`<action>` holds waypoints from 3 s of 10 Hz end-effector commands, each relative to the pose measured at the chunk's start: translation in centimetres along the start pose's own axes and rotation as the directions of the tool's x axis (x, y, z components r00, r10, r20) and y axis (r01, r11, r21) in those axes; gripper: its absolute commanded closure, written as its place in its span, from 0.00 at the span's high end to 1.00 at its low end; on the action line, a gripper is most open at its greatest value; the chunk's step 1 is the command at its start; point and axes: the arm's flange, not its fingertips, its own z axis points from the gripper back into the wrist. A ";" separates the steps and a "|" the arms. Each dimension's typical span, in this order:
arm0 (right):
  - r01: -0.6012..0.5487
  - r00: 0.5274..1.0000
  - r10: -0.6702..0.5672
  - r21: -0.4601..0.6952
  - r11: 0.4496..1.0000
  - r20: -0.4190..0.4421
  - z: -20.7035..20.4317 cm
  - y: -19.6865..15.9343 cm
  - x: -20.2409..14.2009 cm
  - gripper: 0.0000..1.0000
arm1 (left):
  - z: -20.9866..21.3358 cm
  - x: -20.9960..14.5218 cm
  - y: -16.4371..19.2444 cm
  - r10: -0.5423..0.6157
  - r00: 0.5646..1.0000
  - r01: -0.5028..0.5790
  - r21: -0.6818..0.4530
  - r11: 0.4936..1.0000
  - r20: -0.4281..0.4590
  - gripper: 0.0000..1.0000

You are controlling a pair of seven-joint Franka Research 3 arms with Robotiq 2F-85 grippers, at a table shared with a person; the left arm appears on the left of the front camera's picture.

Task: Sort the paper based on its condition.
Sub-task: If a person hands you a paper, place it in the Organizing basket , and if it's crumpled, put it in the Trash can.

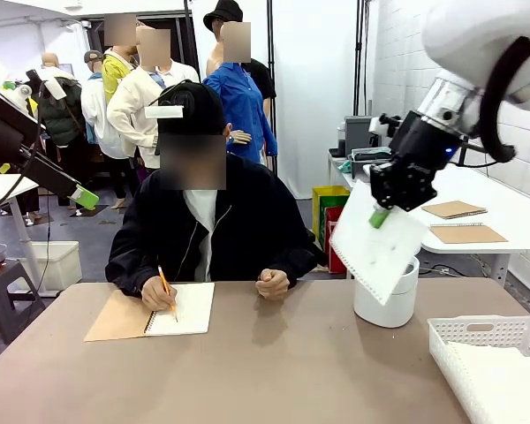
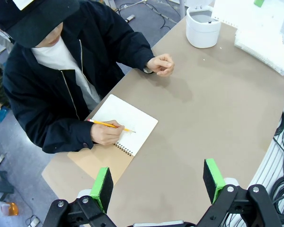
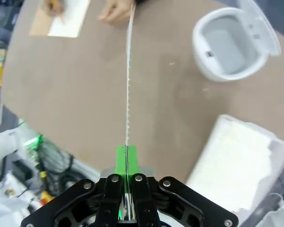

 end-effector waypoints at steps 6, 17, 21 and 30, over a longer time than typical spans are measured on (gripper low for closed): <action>0.213 0.976 -0.187 -0.300 0.930 0.115 2.8 -8.1 -2.7 0.00 | 0.0 0.1 -0.1 0.011 1.000 -0.011 -0.002 1.000 -0.002 1.00; 0.149 0.988 -0.153 -0.245 0.958 0.001 -1.6 -9.4 -7.3 0.00 | 0.0 0.1 -0.1 0.011 1.000 -0.011 -0.002 1.000 -0.002 1.00; 0.235 0.970 -0.242 -0.156 0.959 -0.030 -5.4 -13.2 -13.6 0.00 | 0.0 0.1 -0.1 0.011 1.000 -0.011 -0.002 1.000 -0.002 1.00; 0.305 0.951 -0.307 -0.051 0.951 -0.032 -13.0 -19.8 -13.6 0.00 | 0.0 0.1 -0.1 0.011 1.000 -0.011 -0.002 1.000 -0.002 1.00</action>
